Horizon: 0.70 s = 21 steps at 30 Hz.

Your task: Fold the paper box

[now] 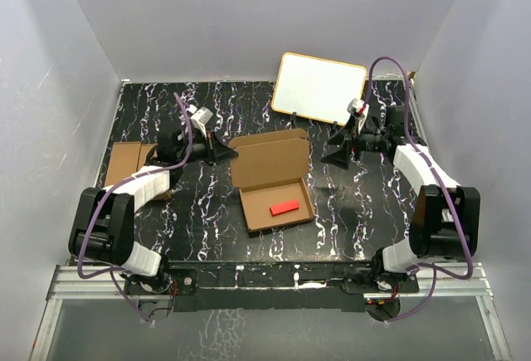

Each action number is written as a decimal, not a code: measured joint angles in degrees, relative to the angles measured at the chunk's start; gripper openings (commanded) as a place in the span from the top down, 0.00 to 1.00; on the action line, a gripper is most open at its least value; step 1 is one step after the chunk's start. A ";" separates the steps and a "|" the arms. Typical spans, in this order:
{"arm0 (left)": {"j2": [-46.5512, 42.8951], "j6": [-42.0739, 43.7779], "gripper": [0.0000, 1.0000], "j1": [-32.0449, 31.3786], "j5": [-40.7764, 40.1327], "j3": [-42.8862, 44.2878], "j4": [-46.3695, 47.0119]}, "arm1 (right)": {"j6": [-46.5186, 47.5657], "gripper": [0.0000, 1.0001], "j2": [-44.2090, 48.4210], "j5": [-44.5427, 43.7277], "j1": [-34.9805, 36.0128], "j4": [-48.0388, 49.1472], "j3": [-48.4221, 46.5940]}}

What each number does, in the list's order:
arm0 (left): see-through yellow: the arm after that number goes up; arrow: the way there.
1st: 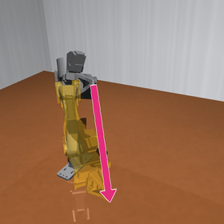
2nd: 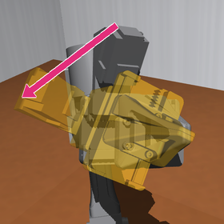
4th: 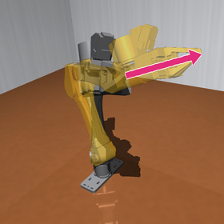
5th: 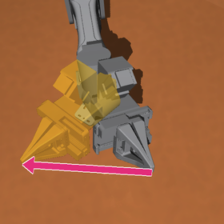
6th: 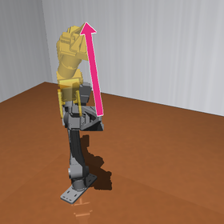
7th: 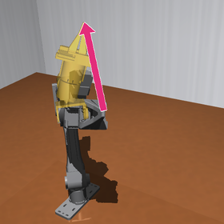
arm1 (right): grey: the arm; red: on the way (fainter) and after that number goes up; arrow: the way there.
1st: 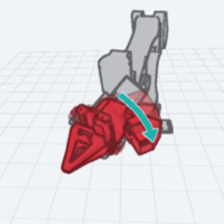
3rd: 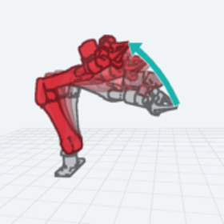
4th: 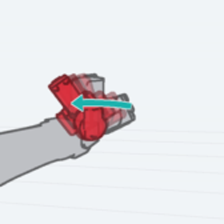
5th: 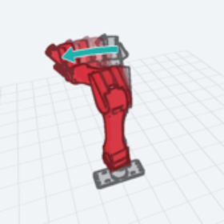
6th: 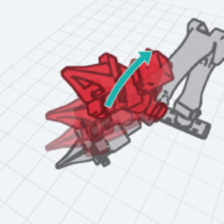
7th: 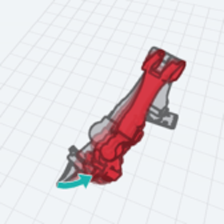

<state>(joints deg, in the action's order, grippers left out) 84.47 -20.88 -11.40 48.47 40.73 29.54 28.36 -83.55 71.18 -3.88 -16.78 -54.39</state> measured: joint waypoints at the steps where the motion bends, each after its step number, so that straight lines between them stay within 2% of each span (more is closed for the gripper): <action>1: -0.15 0.87 1.00 -0.44 0.52 0.28 -0.42 | 0.04 0.14 -0.72 0.59 -0.63 -0.31 -0.39; 15: -0.79 6.03 1.00 -3.34 4.26 0.87 -1.84 | 1.55 0.25 -10.34 2.49 -0.74 -10.10 -5.75; 21: -0.72 6.36 1.00 -4.17 5.22 0.96 -1.84 | 1.57 0.41 -11.91 1.79 1.29 -10.78 -6.71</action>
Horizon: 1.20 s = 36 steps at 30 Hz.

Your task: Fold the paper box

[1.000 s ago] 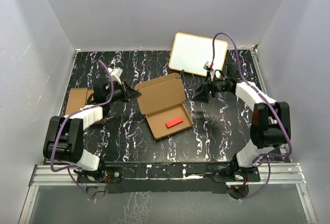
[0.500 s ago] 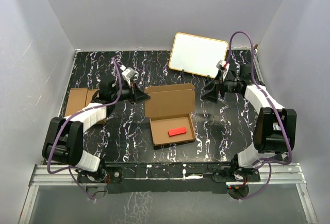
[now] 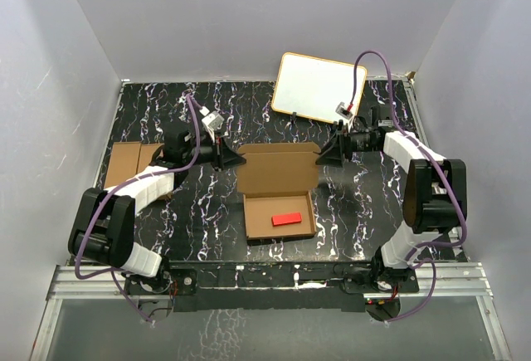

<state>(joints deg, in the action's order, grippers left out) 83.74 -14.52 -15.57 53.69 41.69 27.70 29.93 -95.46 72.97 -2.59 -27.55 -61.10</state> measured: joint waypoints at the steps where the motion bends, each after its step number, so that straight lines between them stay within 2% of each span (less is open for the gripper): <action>1: 0.04 0.00 1.00 -0.07 0.17 0.00 0.00 | 0.17 0.44 -0.57 -0.04 0.26 -0.42 -0.39; 8: 0.42 -0.02 1.00 -0.39 0.92 0.24 -0.07 | 3.02 0.77 -3.02 -1.09 1.55 -4.31 -2.29; 14: 0.42 0.44 1.00 -0.42 0.72 0.66 -0.79 | 5.86 0.91 -3.02 -1.05 2.16 -7.43 -3.41; 15: 0.42 0.48 0.99 -0.42 0.66 0.66 -0.83 | 6.45 0.92 -3.02 -0.96 2.16 -8.04 -3.61; 16: 0.42 0.55 0.92 -0.42 0.50 0.66 -0.94 | 7.17 0.92 -3.02 -0.87 2.16 -8.70 -3.74; 20: 0.37 0.85 0.74 -0.42 -0.50 0.66 -1.77 | 9.33 0.92 -2.99 -0.76 2.16 -10.43 -4.00; 24: -0.42 1.49 0.65 -0.39 -1.81 0.66 -3.26 | 11.06 0.92 -2.95 -0.79 2.16 -11.56 -4.09; 31: -1.99 2.78 0.68 0.31 -2.05 0.81 -6.75 | 13.29 0.92 -2.95 -0.74 2.16 -13.05 -4.39; 36: -1.73 3.13 0.85 0.52 -1.42 1.09 -8.04 | 13.62 0.92 -2.93 -0.66 2.16 -13.22 -4.39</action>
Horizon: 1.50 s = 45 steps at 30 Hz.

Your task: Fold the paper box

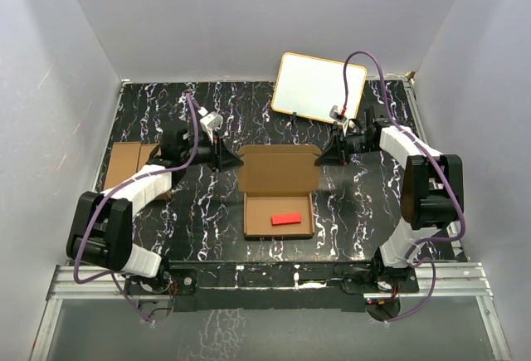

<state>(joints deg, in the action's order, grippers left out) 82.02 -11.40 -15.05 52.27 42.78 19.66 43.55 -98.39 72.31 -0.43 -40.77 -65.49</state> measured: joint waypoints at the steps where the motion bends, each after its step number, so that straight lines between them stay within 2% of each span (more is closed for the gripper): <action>1: 0.26 0.00 0.91 0.04 0.15 0.22 -0.09 | 0.04 0.92 0.00 0.00 0.00 -0.04 0.00; 3: 0.76 -0.13 1.00 0.09 0.50 0.55 -0.13 | 0.11 0.92 -0.02 0.00 0.00 -0.17 0.00; 10: 1.14 -1.75 1.00 0.20 0.17 0.72 1.57 | -0.55 0.92 0.04 -0.22 0.26 0.11 0.00; 13: 1.03 -2.80 1.00 -0.02 -3.34 0.72 2.19 | -3.50 0.92 0.66 -2.25 1.51 2.56 0.00; 24: -2.32 -4.02 1.00 -6.14 -32.44 0.70 4.96 | -22.23 0.92 6.29 -24.28 9.46 23.89 0.00; 32: 0.11 -6.14 1.00 -10.32 -51.21 1.27 6.71 | -31.43 0.92 6.29 -46.75 18.47 34.51 0.04; 36: 1.79 -7.04 1.00 -13.31 -58.84 2.82 6.91 | -37.07 0.92 6.29 -57.37 21.03 38.62 0.63; 45: 4.48 -9.55 1.00 -20.76 -72.59 4.94 7.39 | -45.57 0.91 7.93 -70.42 23.26 47.71 8.20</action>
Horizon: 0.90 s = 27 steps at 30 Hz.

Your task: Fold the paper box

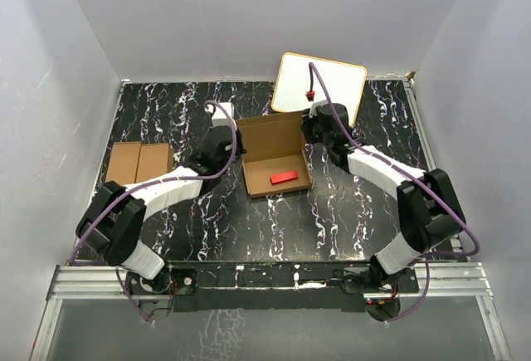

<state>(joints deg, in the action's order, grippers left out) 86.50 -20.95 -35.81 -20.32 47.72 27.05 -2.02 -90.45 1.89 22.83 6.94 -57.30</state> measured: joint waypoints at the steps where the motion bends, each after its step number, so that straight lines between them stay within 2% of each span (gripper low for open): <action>1: 0.31 -0.02 1.00 -0.79 -1.70 0.20 0.17 | -0.44 0.91 0.44 -1.27 0.42 0.87 0.76; 7: 2.97 0.39 1.00 -5.31 -11.13 1.27 2.58 | -3.04 0.90 3.80 -6.05 1.62 6.91 7.15; 13: 4.15 2.25 1.00 -7.80 -15.28 1.11 5.70 | -4.68 0.90 6.05 -7.45 1.66 11.74 11.58; 21: 4.42 7.54 1.00 -8.17 -18.49 0.98 11.58 | -5.14 0.90 3.26 -8.39 1.86 17.70 10.05; 27: 8.24 11.39 1.00 -8.07 -20.02 0.98 17.59 | -2.86 0.91 -0.76 -10.12 1.95 25.64 9.60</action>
<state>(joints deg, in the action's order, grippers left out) 94.74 -9.56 -43.88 -40.34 48.71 44.64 -4.89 -91.22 -8.23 24.77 32.58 -47.70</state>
